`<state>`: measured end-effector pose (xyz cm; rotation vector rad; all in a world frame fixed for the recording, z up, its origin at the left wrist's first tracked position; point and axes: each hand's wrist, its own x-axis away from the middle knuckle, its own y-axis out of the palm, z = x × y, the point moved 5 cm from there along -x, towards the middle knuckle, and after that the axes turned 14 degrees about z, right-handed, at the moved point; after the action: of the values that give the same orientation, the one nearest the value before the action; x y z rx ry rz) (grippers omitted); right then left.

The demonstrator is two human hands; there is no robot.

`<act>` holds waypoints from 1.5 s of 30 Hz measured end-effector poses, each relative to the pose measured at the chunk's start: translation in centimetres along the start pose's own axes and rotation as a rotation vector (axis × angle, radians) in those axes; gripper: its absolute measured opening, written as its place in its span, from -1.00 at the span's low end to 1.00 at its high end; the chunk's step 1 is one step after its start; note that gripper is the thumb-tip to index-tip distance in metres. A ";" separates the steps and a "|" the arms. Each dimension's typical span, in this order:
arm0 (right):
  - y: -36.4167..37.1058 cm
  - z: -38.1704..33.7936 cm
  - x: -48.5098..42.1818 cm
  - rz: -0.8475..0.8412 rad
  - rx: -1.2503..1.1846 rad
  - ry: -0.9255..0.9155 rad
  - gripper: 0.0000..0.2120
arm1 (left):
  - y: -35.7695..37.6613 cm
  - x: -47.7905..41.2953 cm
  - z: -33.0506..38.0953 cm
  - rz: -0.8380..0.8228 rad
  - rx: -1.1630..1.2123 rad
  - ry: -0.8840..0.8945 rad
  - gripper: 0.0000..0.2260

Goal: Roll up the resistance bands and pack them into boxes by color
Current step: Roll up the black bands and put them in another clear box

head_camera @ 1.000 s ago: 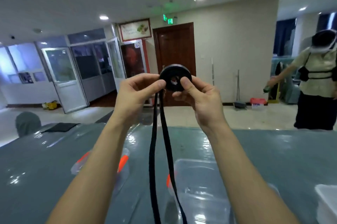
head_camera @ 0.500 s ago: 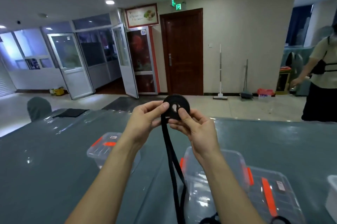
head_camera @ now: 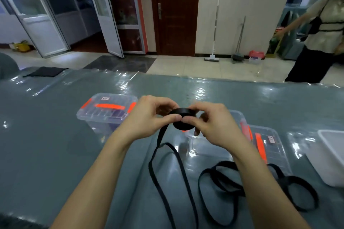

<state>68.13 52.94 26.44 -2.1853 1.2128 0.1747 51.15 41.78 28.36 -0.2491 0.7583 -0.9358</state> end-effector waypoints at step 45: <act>4.3 7.8 3.0 -0.058 -0.316 0.360 -0.59 | 3.7 1.7 -8.6 -0.212 0.192 -0.275 -0.79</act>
<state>67.78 53.70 17.08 -2.6055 1.3883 -0.0600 48.26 43.62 19.50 -0.2860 0.3904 -1.1403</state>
